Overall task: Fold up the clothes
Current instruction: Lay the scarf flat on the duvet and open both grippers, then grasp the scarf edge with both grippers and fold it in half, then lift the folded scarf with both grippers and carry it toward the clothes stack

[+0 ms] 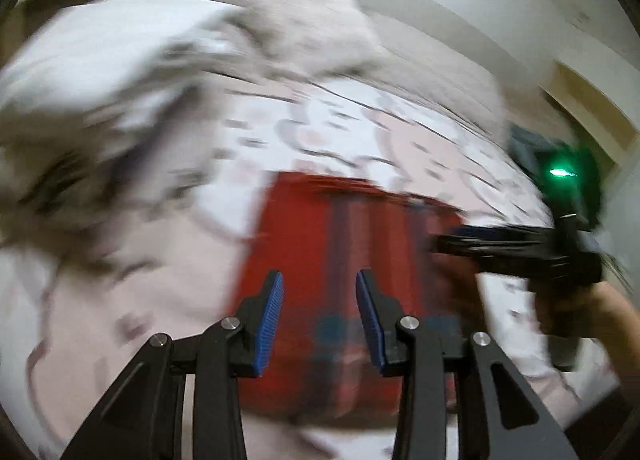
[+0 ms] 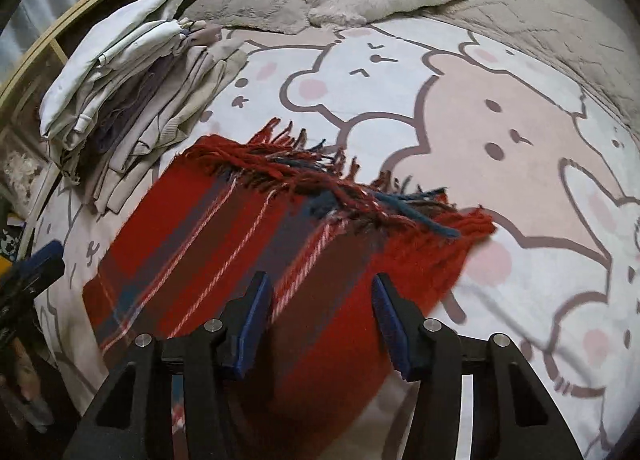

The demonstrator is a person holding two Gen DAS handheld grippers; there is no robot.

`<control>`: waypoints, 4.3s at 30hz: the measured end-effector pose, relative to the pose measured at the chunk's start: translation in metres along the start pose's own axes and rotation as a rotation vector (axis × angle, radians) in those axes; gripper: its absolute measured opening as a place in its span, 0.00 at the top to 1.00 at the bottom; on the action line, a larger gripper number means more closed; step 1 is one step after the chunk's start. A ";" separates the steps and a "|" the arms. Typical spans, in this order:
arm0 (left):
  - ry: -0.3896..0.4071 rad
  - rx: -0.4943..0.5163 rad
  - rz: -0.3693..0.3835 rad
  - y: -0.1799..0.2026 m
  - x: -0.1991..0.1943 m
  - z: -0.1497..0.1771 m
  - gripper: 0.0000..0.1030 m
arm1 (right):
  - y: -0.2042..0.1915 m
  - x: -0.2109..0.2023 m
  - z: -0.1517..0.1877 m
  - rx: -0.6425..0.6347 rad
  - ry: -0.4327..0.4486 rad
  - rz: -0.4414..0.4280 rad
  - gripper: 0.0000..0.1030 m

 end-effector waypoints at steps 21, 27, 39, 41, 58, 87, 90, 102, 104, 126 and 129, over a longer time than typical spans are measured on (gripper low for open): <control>-0.076 0.280 -0.175 -0.028 0.071 -0.070 0.51 | -0.014 -0.039 0.027 -0.007 0.079 -0.047 0.48; -0.235 0.318 0.016 0.002 0.028 0.027 0.51 | -0.057 -0.043 0.084 -0.055 -0.072 -0.175 0.48; -0.269 0.322 -0.019 -0.012 0.056 0.074 0.47 | -0.055 -0.014 0.106 0.003 -0.047 -0.107 0.48; -0.264 0.314 -0.018 -0.017 0.056 0.073 0.44 | -0.058 -0.024 0.108 0.011 -0.029 -0.113 0.48; -0.005 0.583 -0.087 0.003 0.005 0.072 0.31 | -0.064 -0.051 0.160 -0.127 0.013 0.109 0.47; 0.249 1.469 -0.242 0.043 -0.006 0.169 0.30 | -0.135 0.030 0.202 -1.300 0.289 0.945 0.56; 0.283 1.531 -0.270 0.045 0.001 0.173 0.30 | -0.129 0.023 0.189 -1.233 0.280 0.872 0.66; 0.436 1.676 -0.451 0.051 0.036 0.158 0.30 | -0.125 -0.031 0.138 -0.853 0.319 0.667 0.72; 0.465 1.702 -0.486 0.049 0.039 0.156 0.30 | -0.126 -0.034 0.136 -0.835 0.321 0.658 0.72; 0.234 1.541 -0.436 0.026 0.047 0.127 0.78 | -0.130 0.017 0.195 -1.118 0.303 0.855 0.42; 0.199 1.428 -0.406 0.030 0.048 0.112 0.79 | -0.131 0.021 0.190 -1.159 0.295 0.851 0.58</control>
Point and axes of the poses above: each gripper's, at about its wrist camera, not at the fingertips, and x roughly the way its jaws point, y to its right, z to its underside, the point moved 5 cm from there along x, roughly the way its jaws point, and after that the axes turned 2 degrees about y, right-handed, at the moved point
